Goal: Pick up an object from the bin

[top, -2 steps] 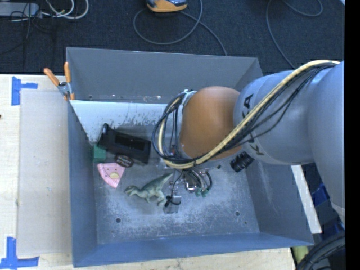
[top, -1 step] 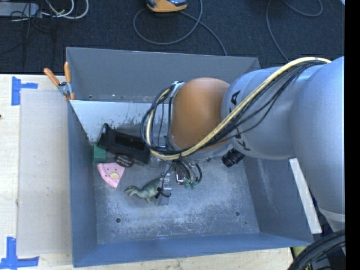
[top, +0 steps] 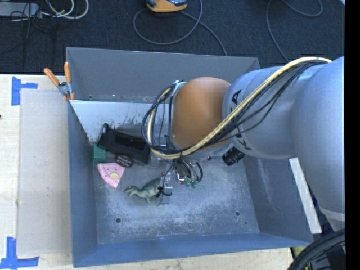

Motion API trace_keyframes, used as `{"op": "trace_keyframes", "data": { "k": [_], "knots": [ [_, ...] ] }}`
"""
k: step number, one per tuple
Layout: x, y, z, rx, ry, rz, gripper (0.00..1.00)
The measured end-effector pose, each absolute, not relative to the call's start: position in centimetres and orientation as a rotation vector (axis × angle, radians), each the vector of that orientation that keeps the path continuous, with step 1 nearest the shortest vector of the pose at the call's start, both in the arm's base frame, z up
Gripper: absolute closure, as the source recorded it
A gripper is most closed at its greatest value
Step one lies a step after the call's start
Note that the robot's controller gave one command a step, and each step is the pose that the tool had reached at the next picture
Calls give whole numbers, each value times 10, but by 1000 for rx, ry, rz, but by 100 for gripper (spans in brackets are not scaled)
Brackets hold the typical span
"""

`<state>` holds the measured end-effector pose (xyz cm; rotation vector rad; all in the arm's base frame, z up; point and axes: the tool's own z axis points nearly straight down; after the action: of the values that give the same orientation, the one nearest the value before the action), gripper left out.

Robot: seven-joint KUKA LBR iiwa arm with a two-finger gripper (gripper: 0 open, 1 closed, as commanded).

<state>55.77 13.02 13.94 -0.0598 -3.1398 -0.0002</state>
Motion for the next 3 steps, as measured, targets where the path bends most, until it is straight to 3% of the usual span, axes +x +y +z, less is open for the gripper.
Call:
{"op": "trace_keyframes", "data": {
  "k": [1, 2, 3],
  "knots": [
    [548, 137, 76, -59, -3136, 0, 0],
    [553, 138, 67, -40, -3137, 0, 100],
    [554, 138, 69, -38, -3138, 0, 100]
  ]
}}
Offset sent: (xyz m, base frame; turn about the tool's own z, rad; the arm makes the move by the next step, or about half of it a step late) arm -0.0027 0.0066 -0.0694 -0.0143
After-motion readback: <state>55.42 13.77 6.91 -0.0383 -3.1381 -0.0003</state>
